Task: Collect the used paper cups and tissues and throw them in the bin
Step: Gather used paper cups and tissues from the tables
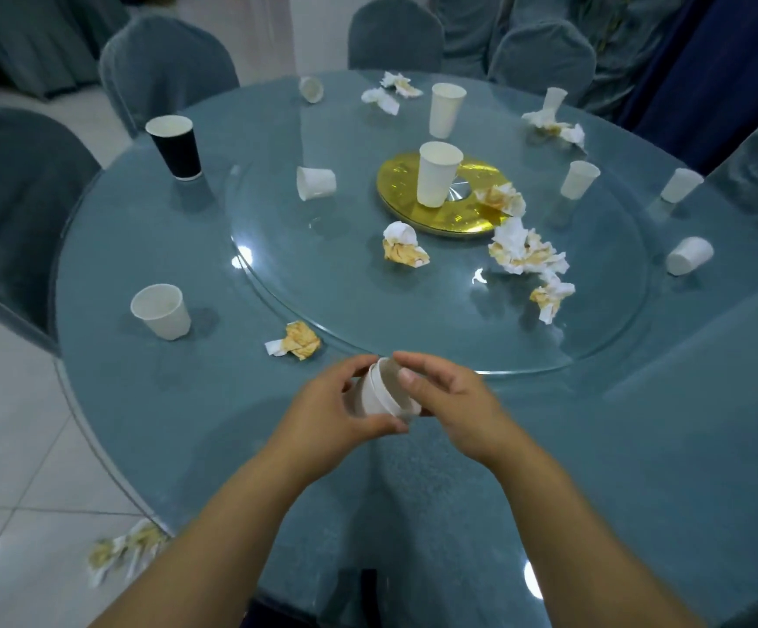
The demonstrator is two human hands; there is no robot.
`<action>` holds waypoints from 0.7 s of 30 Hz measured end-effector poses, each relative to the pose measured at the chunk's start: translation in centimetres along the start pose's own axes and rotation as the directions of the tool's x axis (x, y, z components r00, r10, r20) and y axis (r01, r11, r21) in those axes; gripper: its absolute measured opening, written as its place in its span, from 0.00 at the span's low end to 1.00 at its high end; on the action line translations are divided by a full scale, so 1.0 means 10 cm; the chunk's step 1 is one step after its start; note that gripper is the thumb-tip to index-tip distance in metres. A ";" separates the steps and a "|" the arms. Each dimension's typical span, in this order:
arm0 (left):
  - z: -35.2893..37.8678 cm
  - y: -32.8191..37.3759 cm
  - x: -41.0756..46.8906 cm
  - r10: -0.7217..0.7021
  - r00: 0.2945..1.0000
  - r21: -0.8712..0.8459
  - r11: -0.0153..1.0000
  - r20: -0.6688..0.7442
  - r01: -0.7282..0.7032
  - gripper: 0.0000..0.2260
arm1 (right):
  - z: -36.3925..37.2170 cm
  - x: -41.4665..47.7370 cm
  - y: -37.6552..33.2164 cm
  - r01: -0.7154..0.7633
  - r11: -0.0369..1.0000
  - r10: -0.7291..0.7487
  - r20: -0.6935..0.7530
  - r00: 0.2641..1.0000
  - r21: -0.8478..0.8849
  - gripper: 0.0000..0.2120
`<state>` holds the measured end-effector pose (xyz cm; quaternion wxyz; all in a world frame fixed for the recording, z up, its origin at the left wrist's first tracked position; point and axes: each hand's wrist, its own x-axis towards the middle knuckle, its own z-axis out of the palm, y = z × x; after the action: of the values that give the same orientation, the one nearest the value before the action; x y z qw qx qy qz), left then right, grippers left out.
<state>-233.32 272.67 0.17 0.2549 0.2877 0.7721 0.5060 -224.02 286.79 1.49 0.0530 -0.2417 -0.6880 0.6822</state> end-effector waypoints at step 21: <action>-2.68 -0.71 0.56 -0.138 0.877 -0.060 0.990 -0.461 0.125 0.30 | 2.00 1.90 -0.49 0.030 0.839 0.023 0.090 0.996 -0.543 0.20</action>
<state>-256.96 257.32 2.60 0.1009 0.1017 0.8212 0.5524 -250.00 276.46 0.11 -0.0486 -0.2135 -0.8554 0.4694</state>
